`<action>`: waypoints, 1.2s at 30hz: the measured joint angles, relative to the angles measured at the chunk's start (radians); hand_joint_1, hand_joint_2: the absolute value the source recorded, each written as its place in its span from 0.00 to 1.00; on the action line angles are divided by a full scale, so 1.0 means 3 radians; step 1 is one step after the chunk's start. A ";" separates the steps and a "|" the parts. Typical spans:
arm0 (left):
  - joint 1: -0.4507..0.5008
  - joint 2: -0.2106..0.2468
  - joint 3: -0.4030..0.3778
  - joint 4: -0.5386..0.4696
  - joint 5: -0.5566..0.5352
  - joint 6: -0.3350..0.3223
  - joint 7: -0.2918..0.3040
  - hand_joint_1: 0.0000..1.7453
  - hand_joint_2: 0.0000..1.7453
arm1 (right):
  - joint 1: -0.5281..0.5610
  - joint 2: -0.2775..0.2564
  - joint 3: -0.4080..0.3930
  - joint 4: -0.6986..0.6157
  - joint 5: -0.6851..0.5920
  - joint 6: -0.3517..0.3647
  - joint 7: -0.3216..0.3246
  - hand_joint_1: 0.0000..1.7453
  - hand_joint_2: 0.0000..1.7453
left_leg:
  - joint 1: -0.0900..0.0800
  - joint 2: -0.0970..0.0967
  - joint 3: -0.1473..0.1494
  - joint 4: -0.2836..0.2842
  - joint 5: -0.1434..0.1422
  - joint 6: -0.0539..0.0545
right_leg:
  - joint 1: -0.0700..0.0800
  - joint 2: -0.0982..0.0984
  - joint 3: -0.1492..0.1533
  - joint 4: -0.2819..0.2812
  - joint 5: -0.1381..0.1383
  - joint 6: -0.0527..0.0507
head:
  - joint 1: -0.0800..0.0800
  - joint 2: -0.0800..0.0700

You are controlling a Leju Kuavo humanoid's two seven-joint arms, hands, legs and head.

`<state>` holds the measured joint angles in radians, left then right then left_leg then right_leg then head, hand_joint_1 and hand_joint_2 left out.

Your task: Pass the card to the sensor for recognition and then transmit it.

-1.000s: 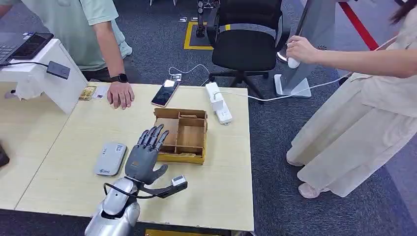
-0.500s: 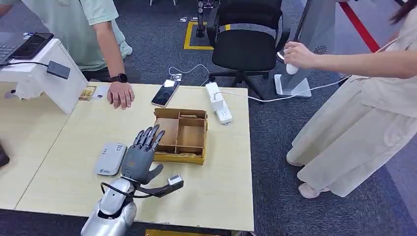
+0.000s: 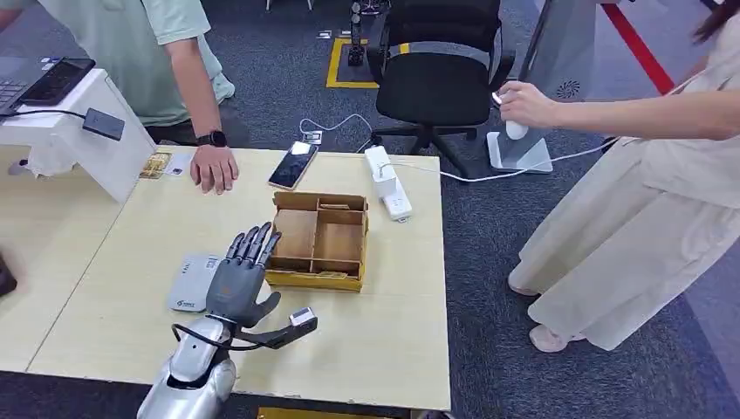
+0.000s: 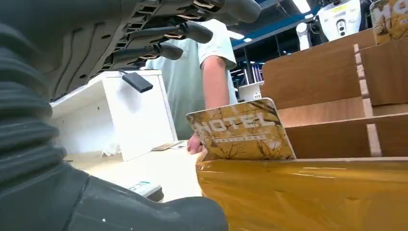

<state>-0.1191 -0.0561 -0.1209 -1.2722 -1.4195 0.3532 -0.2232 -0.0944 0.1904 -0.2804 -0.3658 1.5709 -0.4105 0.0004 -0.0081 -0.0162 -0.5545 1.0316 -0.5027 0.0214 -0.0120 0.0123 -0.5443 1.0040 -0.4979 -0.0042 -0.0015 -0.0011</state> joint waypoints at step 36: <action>0.0039 -0.0079 0.0108 0.0051 0.0103 -0.0029 -0.0078 0.96 1.00 | 0.0006 0.0000 -0.0006 0.0000 0.0000 0.0001 0.0000 0.00 0.00 | 0.0000 0.0000 0.0000 0.0000 0.0000 0.0000 | 0.0000 0.0000 0.0000 0.0000 0.0000 0.0000 | -0.0001 0.0000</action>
<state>-0.1074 -0.0797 -0.0885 -1.2570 -1.3886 0.3445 -0.2464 -0.0926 0.1904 -0.2823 -0.3658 1.5709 -0.4101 0.0004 -0.0082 -0.0162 -0.5544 1.0316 -0.5027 0.0214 -0.0120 0.0124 -0.5443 1.0040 -0.4979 -0.0042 -0.0019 -0.0011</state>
